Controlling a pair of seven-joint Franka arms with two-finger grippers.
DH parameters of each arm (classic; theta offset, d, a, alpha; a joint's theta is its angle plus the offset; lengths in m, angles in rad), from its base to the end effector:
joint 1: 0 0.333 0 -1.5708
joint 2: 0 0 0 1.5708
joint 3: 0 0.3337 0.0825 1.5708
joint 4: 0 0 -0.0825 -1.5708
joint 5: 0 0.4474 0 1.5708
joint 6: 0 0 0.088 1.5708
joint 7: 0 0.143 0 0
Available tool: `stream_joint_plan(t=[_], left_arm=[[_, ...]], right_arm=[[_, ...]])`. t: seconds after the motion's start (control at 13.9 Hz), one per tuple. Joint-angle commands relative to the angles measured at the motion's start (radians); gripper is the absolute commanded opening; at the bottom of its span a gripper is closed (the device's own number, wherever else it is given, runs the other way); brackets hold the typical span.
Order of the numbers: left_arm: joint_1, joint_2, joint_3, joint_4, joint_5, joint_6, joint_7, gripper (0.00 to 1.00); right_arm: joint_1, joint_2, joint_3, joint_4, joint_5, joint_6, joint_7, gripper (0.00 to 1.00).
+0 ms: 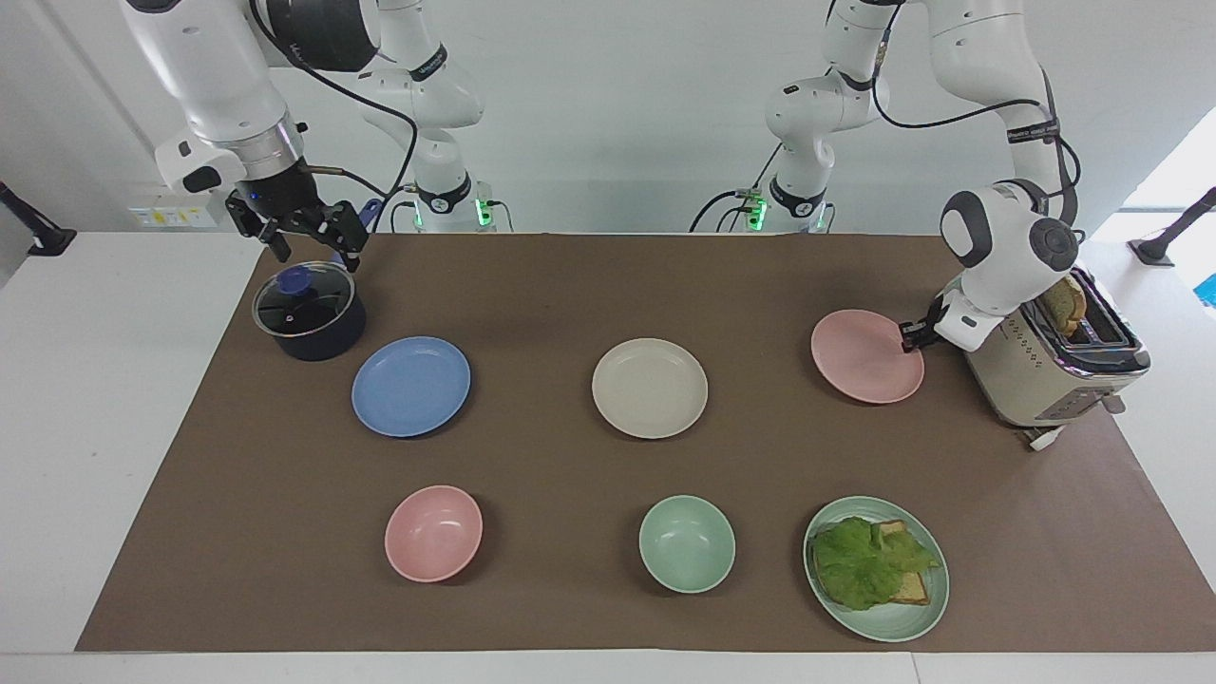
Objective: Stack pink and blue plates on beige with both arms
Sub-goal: 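Reach the left gripper to the pink plate rim and grasp it, then lift the pink plate with the left gripper onto the beige plate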
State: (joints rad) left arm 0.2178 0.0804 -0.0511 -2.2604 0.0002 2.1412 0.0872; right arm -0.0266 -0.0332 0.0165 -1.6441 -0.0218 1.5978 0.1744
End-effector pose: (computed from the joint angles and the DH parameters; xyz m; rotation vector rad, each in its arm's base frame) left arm 0.5380 0.0903 0.2492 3.0949 0.1225 -0.3067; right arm 0.6078 -0.0091 0.5896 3.1051 -0.2861 -0.0175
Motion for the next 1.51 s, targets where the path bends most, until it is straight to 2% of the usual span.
stream_joint_plan(t=[0.0, 0.22, 0.57, 0.79, 0.93, 1.15, 1.43], left_arm=[[0.006, 0.005, -0.004, 0.005, 0.020, 0.003, -0.003, 0.00], [-0.023, -0.002, -0.006, 0.076, 0.020, -0.142, -0.009, 0.00], [-0.057, -0.016, -0.013, 0.248, 0.012, -0.420, -0.046, 0.00], [-0.104, -0.057, -0.015, 0.289, -0.012, -0.521, -0.046, 0.00], [-0.144, -0.068, -0.024, 0.291, -0.077, -0.523, -0.061, 0.00], [-0.251, -0.070, -0.024, 0.289, -0.104, -0.511, -0.159, 0.00], [-0.382, -0.074, -0.024, 0.280, -0.163, -0.414, -0.289, 0.00]], right_arm=[[-0.021, -0.002, 0.003, 0.000, 0.023, 0.007, -0.026, 1.00], [-0.021, -0.002, 0.003, 0.000, 0.023, 0.007, -0.027, 1.00], [-0.021, -0.004, 0.003, 0.000, 0.023, 0.007, -0.027, 1.00], [-0.021, -0.004, 0.003, 0.000, 0.023, 0.007, -0.027, 1.00], [-0.021, -0.004, 0.003, 0.000, 0.023, 0.007, -0.027, 1.00], [-0.021, -0.002, 0.003, 0.000, 0.023, 0.008, -0.027, 1.00], [-0.021, -0.002, 0.003, 0.000, 0.023, 0.008, -0.027, 1.00]])
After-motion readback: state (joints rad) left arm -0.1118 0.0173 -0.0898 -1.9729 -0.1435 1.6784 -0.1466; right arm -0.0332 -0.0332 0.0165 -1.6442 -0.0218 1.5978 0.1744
